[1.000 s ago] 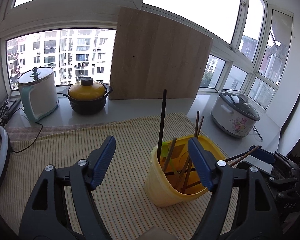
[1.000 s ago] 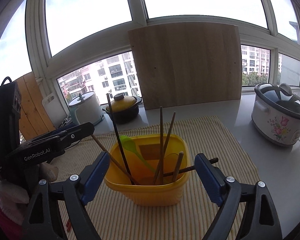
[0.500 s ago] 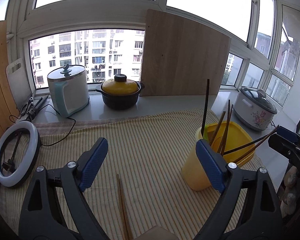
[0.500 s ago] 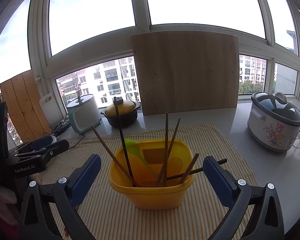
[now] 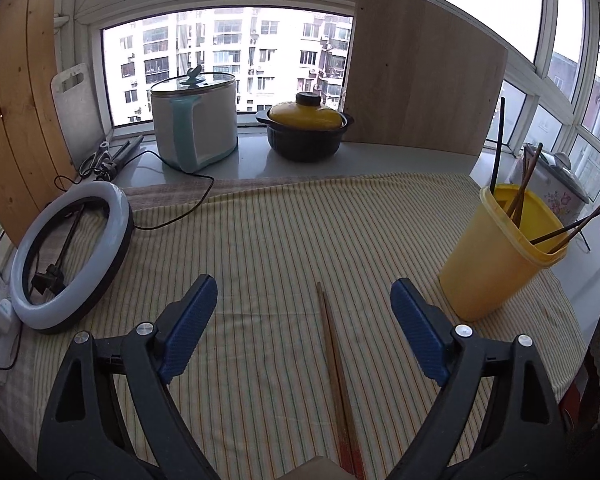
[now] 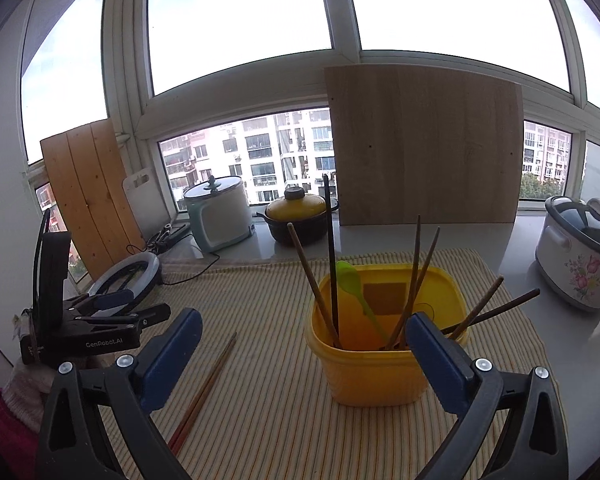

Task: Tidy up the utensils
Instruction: 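Move both open tools back over the last two wooden chopsticks on the cloth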

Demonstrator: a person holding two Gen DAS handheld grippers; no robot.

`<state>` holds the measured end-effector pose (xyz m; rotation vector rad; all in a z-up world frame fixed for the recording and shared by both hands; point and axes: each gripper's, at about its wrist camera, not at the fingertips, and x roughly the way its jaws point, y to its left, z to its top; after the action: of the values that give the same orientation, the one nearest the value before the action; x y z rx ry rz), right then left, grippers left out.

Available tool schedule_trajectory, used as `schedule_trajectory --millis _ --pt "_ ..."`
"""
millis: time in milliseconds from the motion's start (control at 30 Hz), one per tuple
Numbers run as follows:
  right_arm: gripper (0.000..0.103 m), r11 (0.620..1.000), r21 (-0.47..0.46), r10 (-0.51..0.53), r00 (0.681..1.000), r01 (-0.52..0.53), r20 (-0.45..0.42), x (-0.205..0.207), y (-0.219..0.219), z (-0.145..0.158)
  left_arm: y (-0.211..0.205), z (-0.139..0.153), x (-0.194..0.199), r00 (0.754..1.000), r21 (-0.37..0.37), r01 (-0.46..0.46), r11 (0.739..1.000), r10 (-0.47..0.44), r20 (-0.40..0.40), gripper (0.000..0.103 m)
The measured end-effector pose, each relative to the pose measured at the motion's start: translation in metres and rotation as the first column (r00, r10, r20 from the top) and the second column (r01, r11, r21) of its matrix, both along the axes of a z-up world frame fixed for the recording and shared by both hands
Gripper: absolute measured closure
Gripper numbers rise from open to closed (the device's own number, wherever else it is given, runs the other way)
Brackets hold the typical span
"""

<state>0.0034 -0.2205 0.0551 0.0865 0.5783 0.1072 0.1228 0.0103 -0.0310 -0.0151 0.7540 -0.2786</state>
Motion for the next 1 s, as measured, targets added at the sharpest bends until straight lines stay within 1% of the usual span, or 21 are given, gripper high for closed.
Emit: schedule_trajectory --millis 133,200,233,300,367,400,467,567,633,700,867,900,967,1000 --pt "0.000 0.999 0.016 0.029 0.999 -0.029 -0.031 -0.002 0.011 -0.014 0.001 -0.021 0.000 0.998 0.011 0.022 1.000 -0.021 -0.067 0.023" --pt "0.000 0.999 0.018 0.043 0.997 -0.042 -0.056 -0.003 0.018 -0.024 0.000 -0.031 -0.001 0.995 0.023 0.039 0.999 -0.037 -0.098 0.032" --pt "0.001 0.999 0.020 0.051 0.996 -0.050 -0.072 -0.002 0.020 -0.029 -0.002 -0.037 -0.002 0.992 0.027 0.052 0.998 -0.048 -0.115 0.035" --pt "0.006 0.998 0.023 0.061 0.992 -0.059 -0.109 -0.001 0.025 -0.042 -0.004 -0.046 0.000 0.986 0.021 0.075 0.997 -0.071 -0.151 0.046" --pt "0.012 0.998 0.033 0.060 0.988 -0.056 -0.140 0.000 0.027 -0.053 -0.005 -0.055 0.002 0.979 0.007 0.088 0.996 -0.085 -0.186 0.052" --pt "0.013 0.998 0.037 0.057 0.987 -0.052 -0.153 0.001 0.027 -0.059 -0.006 -0.059 0.003 0.975 -0.001 0.095 0.995 -0.093 -0.200 0.054" --pt "0.022 0.998 0.044 0.052 0.982 -0.045 -0.181 0.001 0.027 -0.068 -0.008 -0.065 0.005 0.969 -0.005 0.109 0.994 -0.107 -0.222 0.060" --pt "0.031 0.998 0.052 0.047 0.974 -0.037 -0.220 0.003 0.025 -0.081 -0.011 -0.073 0.008 0.960 -0.009 0.124 0.992 -0.122 -0.252 0.063" --pt "0.033 0.998 0.060 0.046 0.971 -0.032 -0.236 0.003 0.024 -0.086 -0.015 -0.079 0.010 0.956 -0.001 0.131 0.991 -0.127 -0.266 0.066" --pt "0.034 0.997 0.067 0.045 0.968 -0.029 -0.245 0.003 0.023 -0.090 -0.018 -0.084 0.014 0.952 0.007 0.138 0.990 -0.131 -0.277 0.071" --pt "0.037 0.997 0.071 0.042 0.967 -0.024 -0.253 0.003 0.021 -0.093 -0.023 -0.093 0.021 0.947 0.006 0.135 0.991 -0.127 -0.294 0.074" --pt "0.037 0.997 0.072 0.041 0.966 -0.024 -0.253 0.003 0.020 -0.094 -0.025 -0.094 0.022 0.947 0.010 0.137 0.990 -0.128 -0.296 0.077" --pt "0.037 0.997 0.074 0.038 0.965 -0.019 -0.258 0.003 0.019 -0.094 -0.027 -0.097 0.022 0.947 0.030 0.141 0.990 -0.126 -0.296 0.081" --pt "0.037 0.997 0.078 0.037 0.965 -0.017 -0.260 0.003 0.018 -0.095 -0.028 -0.098 0.023 0.947 0.040 0.140 0.989 -0.122 -0.297 0.081"
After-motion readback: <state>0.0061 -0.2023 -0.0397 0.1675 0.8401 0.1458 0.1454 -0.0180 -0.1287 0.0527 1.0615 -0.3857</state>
